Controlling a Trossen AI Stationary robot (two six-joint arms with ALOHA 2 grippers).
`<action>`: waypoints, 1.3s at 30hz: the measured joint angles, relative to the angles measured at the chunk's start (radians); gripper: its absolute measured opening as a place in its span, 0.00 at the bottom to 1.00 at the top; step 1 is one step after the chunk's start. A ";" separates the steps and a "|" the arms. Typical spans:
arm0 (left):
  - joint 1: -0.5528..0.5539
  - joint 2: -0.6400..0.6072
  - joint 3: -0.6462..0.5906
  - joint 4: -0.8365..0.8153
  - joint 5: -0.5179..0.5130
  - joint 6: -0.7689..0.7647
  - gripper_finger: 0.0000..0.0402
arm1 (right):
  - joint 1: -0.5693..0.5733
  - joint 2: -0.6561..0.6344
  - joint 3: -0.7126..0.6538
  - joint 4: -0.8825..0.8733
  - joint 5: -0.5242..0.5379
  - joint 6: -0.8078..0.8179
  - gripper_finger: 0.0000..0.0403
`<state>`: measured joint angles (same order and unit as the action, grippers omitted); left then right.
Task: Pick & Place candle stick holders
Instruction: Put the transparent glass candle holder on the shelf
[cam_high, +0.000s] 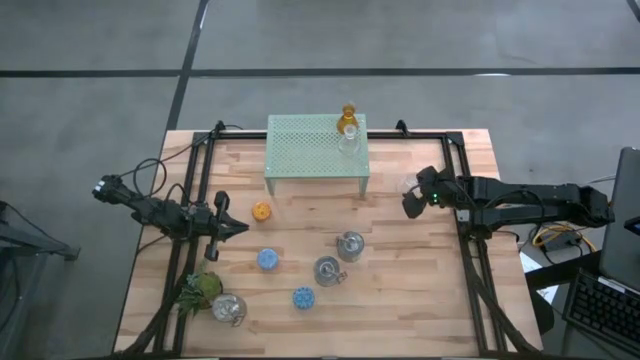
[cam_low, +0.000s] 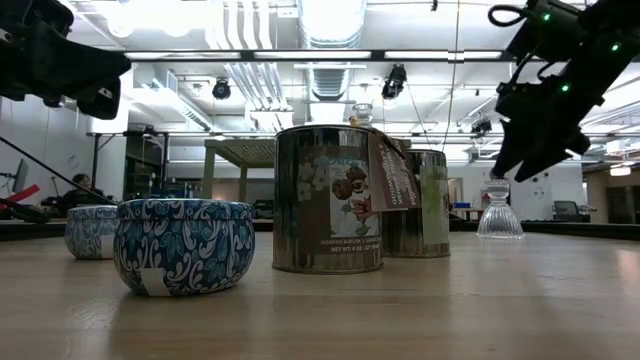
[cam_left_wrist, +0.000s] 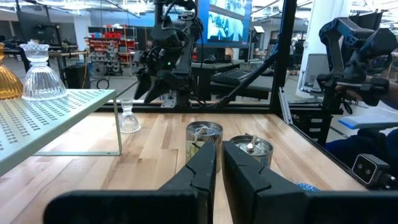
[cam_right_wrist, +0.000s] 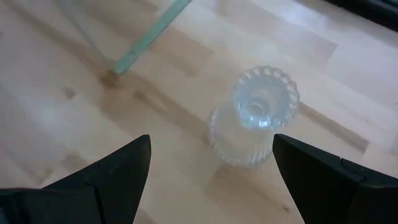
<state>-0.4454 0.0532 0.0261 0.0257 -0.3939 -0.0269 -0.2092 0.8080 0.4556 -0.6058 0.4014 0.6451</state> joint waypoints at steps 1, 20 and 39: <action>0.000 0.000 0.000 0.000 0.000 0.000 0.07 | 0.000 0.011 -0.007 0.011 0.021 0.008 0.81; 0.000 0.000 0.000 0.000 0.000 0.000 0.07 | -0.025 0.232 -0.054 0.224 0.215 -0.042 0.81; 0.000 0.000 0.000 0.000 0.000 0.000 0.07 | -0.036 0.260 -0.192 0.500 0.219 -0.137 0.78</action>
<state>-0.4454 0.0532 0.0261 0.0254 -0.3939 -0.0269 -0.2451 1.0679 0.2638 -0.1056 0.6208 0.5081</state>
